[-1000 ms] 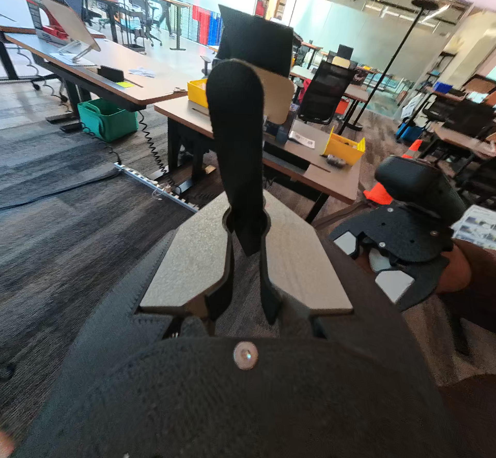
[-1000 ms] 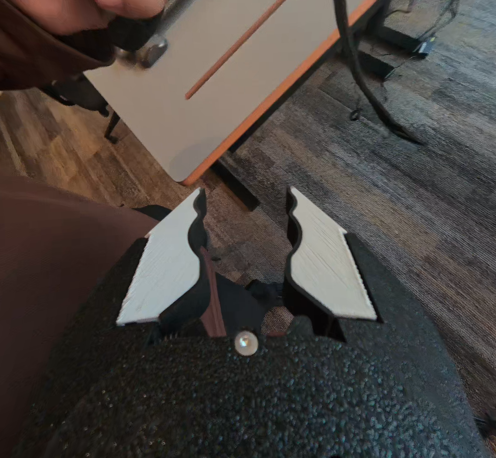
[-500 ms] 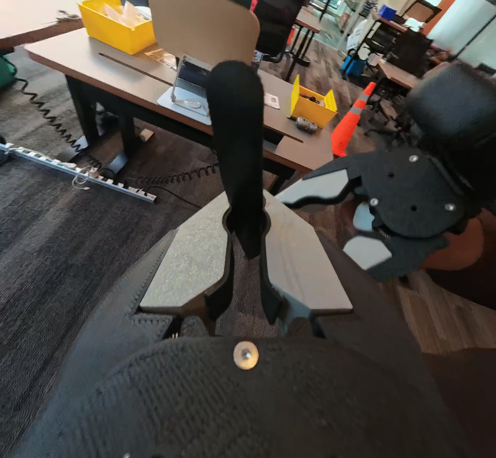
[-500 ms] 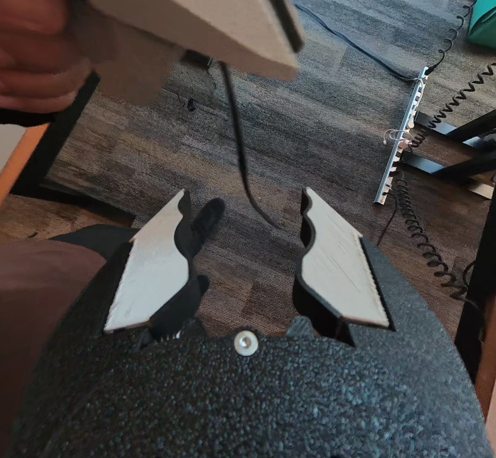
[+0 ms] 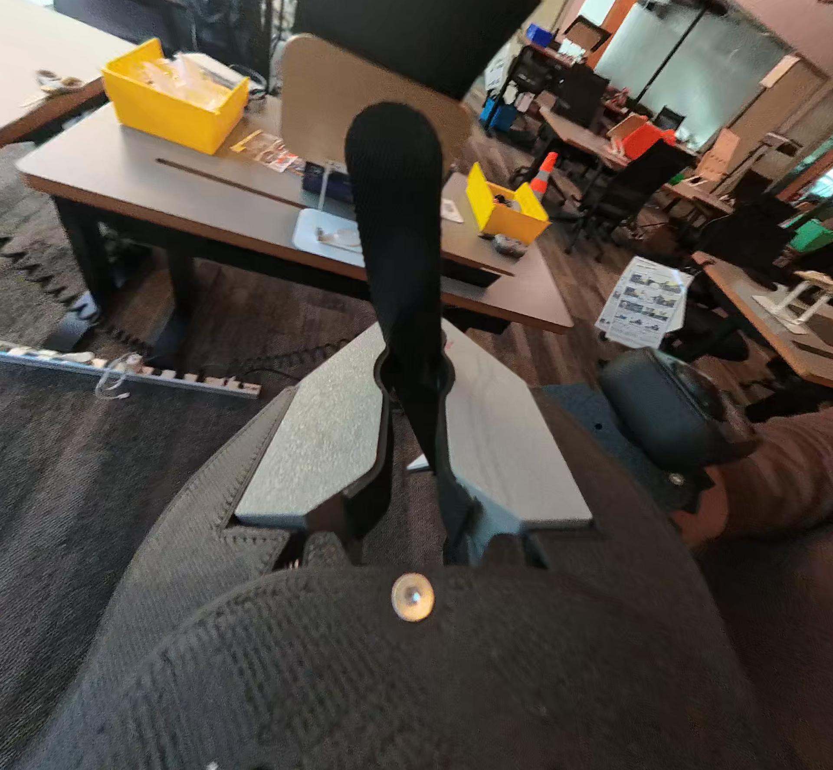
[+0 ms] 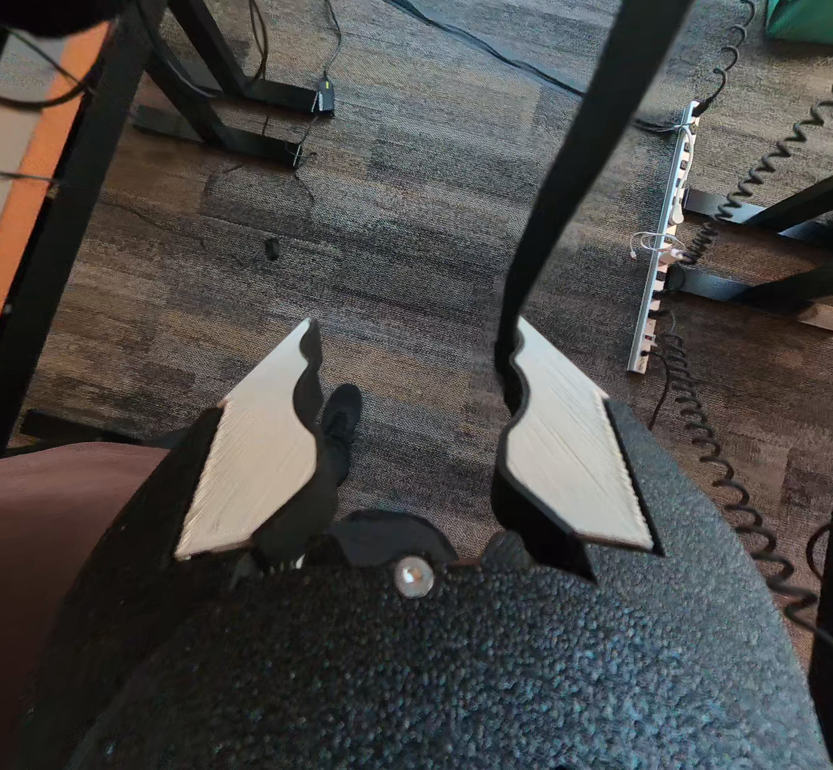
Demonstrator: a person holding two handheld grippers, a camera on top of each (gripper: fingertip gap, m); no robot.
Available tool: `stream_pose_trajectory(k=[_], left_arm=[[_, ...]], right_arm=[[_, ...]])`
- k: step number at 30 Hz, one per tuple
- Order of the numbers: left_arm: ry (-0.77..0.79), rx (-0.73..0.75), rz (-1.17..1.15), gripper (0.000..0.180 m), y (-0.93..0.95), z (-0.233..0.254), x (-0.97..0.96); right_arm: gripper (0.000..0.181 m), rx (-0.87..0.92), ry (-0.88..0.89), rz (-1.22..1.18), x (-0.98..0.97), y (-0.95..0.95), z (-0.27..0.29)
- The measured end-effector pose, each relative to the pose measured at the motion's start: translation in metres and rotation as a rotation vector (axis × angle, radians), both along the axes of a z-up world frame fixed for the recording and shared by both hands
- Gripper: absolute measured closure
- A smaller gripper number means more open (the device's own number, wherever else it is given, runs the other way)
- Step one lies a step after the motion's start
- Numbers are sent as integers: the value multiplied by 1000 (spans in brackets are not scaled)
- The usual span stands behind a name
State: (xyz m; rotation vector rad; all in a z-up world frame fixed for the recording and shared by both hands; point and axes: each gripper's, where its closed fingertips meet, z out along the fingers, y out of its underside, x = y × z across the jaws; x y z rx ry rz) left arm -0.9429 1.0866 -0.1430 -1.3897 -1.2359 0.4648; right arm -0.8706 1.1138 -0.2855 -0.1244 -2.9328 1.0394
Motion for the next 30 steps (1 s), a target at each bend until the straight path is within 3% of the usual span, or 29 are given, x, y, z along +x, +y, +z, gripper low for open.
stream_pose_trajectory(k=[4, 8, 12, 15, 19, 21, 24, 27, 30], left_arm=[[-75, -288, 99, 167, -92, -34, -39], [-123, -583, 164, 167, -176, -64, -77], [-125, -978, 172, 168, -251, -70, -118], [-106, -1234, 180, 168, -305, -62, -153], [-23, -1480, 150, 168, -356, -37, -192], [49, -1579, 129, 169, -374, -17, -206], [212, -1557, 169, 169, -384, 23, -222], [344, -1195, 275, 169, -389, 69, -232], [466, -845, 399, 169, -418, 119, -230]], right_arm=[[101, -14, 38, 58, -43, -63, 21], [102, 27, 283, 173, -129, -131, 60], [103, 99, 450, 361, -213, -204, 65], [108, 79, 222, 545, -228, -255, 44], [105, -38, -396, 751, -207, -296, 49], [114, -126, -720, 900, -195, -299, 73], [114, -192, -1143, 1065, -198, -304, 103], [114, -234, -1437, 1238, -208, -311, 129], [113, -320, -1625, 1325, -216, -343, 152]])
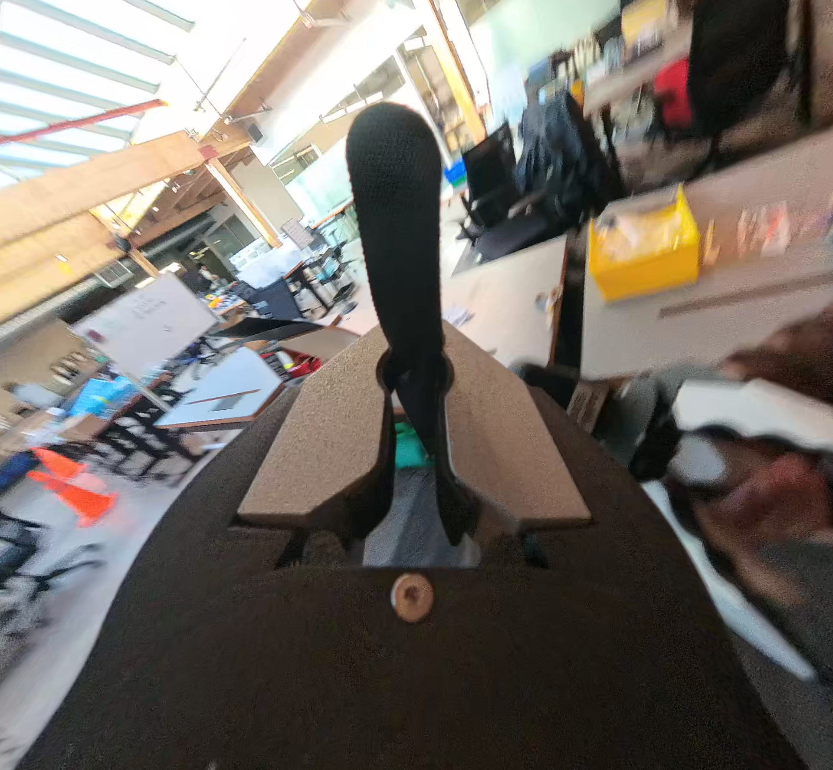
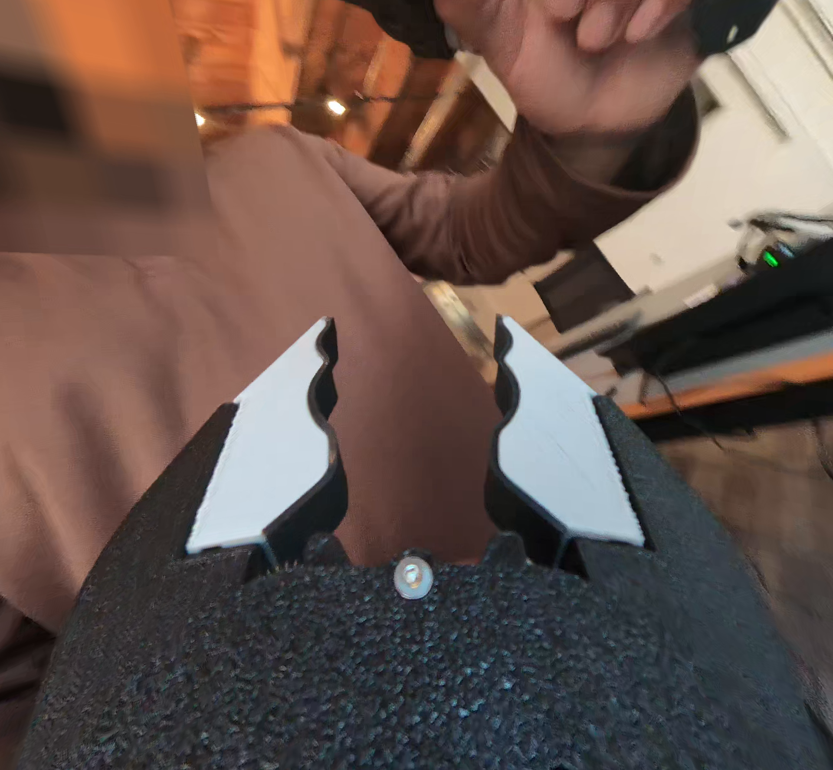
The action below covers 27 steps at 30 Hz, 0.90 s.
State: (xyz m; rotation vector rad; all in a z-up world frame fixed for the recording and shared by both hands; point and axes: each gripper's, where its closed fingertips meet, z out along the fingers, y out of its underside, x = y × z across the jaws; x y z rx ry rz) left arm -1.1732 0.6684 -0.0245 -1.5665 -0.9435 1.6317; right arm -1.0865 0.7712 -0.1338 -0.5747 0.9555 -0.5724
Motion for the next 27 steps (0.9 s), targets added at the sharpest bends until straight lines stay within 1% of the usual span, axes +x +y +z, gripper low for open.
stream_pose_trajectory(k=[1, 3, 5, 7, 8, 10, 11, 13, 16, 18, 20, 24, 27], left_arm=[[61, 108, -32, 169, -10, 16, 4], [195, 276, -112, 169, -33, 47, 19], [262, 382, -203, 169, -54, 65, 34], [291, 404, -245, 169, -80, 70, 48], [289, 398, -261, 169, -94, 68, 55], [292, 393, -263, 169, -128, 62, 70], [305, 416, -257, 169, -148, 61, 79], [346, 462, -275, 169, -182, 65, 104], [368, 419, -270, 169, -219, 66, 145], [387, 439, -238, 169, -245, 63, 171], [422, 444, -174, 169, -269, 62, 196], [450, 403, -9, 168, -307, 50, 240], [425, 406, 163, 169, -338, 32, 265]], right_arm=[[113, 18, -102, 34, -7, -14, 11], [117, 86, -331, 125, -24, -47, 31], [117, 117, -476, 218, -28, -79, 39], [117, 123, -610, 316, -28, -108, 50], [118, 114, -645, 353, -25, -123, 56], [116, 84, -661, 395, -14, -154, 70], [116, 81, -662, 406, -10, -171, 78], [116, 78, -608, 411, 2, -205, 88], [116, 102, -383, 313, 39, -260, 76], [116, 105, -243, 237, 61, -289, 67], [118, 64, -168, 210, 75, -306, 65], [127, -10, -19, 257, 106, -342, 51], [135, -22, 109, 259, 132, -393, 28]])
